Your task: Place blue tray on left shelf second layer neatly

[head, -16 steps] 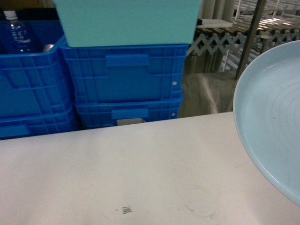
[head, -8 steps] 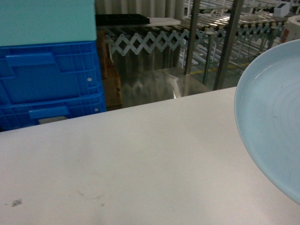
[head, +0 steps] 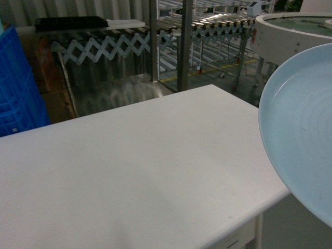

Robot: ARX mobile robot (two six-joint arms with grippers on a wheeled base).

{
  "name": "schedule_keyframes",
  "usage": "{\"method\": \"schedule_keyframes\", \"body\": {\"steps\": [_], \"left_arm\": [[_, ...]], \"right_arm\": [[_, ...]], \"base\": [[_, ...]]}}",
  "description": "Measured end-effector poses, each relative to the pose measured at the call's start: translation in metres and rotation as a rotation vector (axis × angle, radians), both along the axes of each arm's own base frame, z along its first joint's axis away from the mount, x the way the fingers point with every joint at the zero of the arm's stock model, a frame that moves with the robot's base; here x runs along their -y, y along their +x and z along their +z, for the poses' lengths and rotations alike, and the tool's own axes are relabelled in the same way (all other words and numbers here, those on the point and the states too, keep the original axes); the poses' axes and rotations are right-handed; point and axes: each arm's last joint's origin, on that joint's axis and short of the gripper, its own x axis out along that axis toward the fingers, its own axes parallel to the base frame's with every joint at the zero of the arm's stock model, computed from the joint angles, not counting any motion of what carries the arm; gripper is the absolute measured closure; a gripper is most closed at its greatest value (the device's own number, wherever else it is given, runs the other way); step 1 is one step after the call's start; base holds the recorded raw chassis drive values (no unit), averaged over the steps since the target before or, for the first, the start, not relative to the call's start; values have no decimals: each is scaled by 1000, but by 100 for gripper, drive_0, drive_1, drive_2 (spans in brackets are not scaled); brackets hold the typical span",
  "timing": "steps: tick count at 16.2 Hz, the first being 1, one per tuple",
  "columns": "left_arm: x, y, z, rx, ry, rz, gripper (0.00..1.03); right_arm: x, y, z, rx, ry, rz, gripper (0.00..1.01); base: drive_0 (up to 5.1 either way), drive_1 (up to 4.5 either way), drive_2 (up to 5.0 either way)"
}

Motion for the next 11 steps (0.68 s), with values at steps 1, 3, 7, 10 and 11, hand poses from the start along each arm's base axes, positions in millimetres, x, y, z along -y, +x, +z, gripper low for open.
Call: {"method": "schedule_keyframes", "body": {"steps": [1,3,7,10,11], "left_arm": [[0,0,0,-1,0,1,5],[0,0,0,-3,0,0,5],[0,0,0,-3,0,-1,5],[0,0,0,-2,0,-1,5],[0,0,0,0,0,-1,5]], "right_arm": [[0,0,0,-3,0,0,99],[0,0,0,0,0,0,99],[0,0,0,0,0,-1,99],[0,0,0,-2,0,0,99],[0,0,0,1,0,0,99]], "base": [[316,-388,-388],[318,-380,-380],[252,-346,-346],[253,-344,-344],[266,-347,-347]]}}
